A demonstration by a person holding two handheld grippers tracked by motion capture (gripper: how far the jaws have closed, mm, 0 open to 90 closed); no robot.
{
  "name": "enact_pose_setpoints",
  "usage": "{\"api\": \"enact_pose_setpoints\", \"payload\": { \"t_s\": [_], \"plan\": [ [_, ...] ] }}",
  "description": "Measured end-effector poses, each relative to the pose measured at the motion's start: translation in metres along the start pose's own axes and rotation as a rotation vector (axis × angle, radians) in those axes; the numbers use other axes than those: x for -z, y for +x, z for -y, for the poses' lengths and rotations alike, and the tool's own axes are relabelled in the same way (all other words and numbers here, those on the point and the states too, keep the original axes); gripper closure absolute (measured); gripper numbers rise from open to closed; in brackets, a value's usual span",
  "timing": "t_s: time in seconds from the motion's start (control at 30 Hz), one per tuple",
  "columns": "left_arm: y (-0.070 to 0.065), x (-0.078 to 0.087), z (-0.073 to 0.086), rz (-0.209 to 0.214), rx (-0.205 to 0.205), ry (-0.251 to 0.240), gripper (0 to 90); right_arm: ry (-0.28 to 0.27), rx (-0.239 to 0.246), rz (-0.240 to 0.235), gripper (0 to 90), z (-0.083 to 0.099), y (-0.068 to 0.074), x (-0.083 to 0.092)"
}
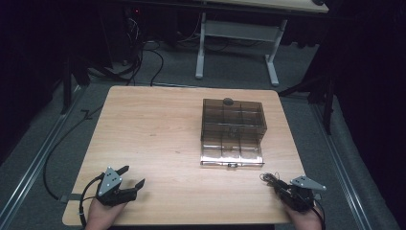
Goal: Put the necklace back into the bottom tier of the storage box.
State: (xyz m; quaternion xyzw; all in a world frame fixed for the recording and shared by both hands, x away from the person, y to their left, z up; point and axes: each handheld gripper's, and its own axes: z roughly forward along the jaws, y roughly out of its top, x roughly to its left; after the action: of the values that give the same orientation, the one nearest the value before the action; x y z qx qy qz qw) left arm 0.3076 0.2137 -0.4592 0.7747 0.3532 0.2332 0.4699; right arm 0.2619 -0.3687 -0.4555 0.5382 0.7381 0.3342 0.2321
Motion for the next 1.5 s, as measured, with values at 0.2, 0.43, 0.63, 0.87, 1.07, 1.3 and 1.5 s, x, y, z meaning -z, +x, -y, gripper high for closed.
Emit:
{"api": "enact_pose_setpoints", "payload": {
  "t_s": [0.2,0.43,0.63,0.87,1.07,1.3,1.5],
  "plan": [
    [-0.001,0.000,0.000,-0.004,-0.002,-0.008,22.1,-0.006,-0.003,-0.013,75.4,0.001,-0.001,0.000],
    [0.000,0.001,0.000,0.000,0.001,-0.008,22.1,-0.028,-0.006,-0.016,75.5,0.001,0.000,0.002],
    [0.000,0.001,0.000,0.001,-0.001,-0.011,22.0,-0.039,-0.012,-0.023,75.6,0.000,0.000,0.003],
    [-0.001,0.001,0.001,0.000,-0.004,-0.014,21.9,-0.098,-0.004,-0.014,75.6,-0.006,0.001,0.012],
    [-0.001,0.001,0.001,-0.001,-0.006,-0.015,21.9,-0.149,-0.004,-0.011,75.6,-0.011,0.003,0.020],
    [0.000,0.001,0.001,-0.001,-0.003,-0.015,21.8,-0.179,0.019,-0.021,75.6,-0.017,0.009,0.026],
    [0.000,0.001,0.001,-0.001,-0.003,-0.016,21.7,-0.203,0.043,-0.037,75.6,-0.024,0.019,0.029]
  ]
}}
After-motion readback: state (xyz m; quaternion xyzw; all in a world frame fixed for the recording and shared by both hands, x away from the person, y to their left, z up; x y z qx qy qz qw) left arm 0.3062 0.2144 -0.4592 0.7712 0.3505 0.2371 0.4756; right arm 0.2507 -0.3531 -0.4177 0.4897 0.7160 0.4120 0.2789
